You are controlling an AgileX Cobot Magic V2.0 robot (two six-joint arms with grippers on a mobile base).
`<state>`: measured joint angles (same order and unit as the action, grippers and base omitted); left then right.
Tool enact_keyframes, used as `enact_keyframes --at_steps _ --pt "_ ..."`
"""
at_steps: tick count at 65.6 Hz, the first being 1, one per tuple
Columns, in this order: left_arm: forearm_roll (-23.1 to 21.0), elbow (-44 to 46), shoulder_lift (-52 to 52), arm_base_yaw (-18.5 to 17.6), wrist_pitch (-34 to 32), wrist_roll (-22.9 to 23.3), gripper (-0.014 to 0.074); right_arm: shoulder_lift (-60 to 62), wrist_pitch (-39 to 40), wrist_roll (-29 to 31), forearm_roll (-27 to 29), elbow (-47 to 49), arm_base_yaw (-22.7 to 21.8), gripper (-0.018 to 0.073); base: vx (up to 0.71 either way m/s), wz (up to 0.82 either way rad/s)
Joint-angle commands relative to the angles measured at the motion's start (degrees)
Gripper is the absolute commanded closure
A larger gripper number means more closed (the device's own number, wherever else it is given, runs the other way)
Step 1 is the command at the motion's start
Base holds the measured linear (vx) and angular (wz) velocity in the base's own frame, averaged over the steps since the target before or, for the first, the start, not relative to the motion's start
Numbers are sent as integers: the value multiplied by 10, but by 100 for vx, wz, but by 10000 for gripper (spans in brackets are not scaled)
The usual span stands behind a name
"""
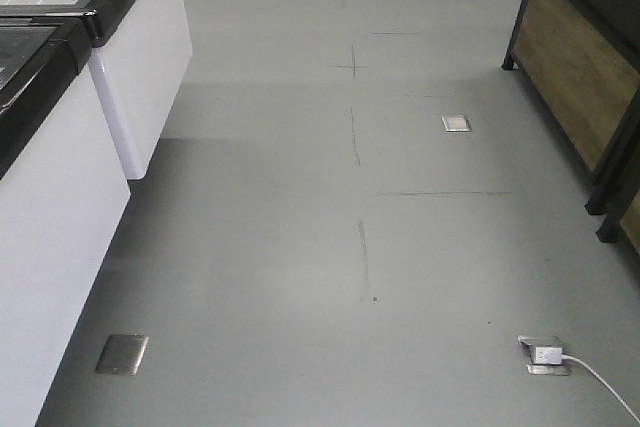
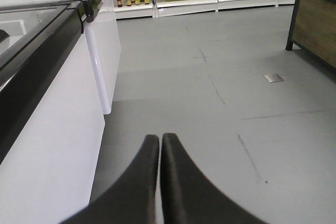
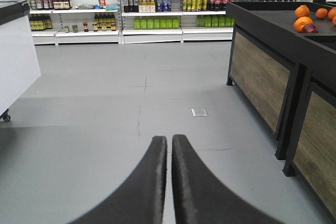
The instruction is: Left arm holds basket, right arm returns cookies
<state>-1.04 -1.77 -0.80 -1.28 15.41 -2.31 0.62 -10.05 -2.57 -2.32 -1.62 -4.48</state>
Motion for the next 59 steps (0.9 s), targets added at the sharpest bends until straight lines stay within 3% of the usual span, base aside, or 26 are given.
enact_keyframes --at_steps 1,27,48,53,59 --pt "-10 19 -6 -5 -74 9 603 7 41 4 -2 -10 -1 568 0 0" --pt "-21 19 -6 -5 -270 23 603 7 41 4 -2 -10 -1 568 0 0" --pt "-20 20 -6 -5 -507 23 603 7 41 4 -2 -10 -1 568 0 0" --pt "-20 25 -6 -5 -536 23 603 7 41 4 -2 -10 -1 568 0 0" --pt "-20 52 -6 -5 -518 23 603 7 41 4 -2 -10 -1 568 0 0"
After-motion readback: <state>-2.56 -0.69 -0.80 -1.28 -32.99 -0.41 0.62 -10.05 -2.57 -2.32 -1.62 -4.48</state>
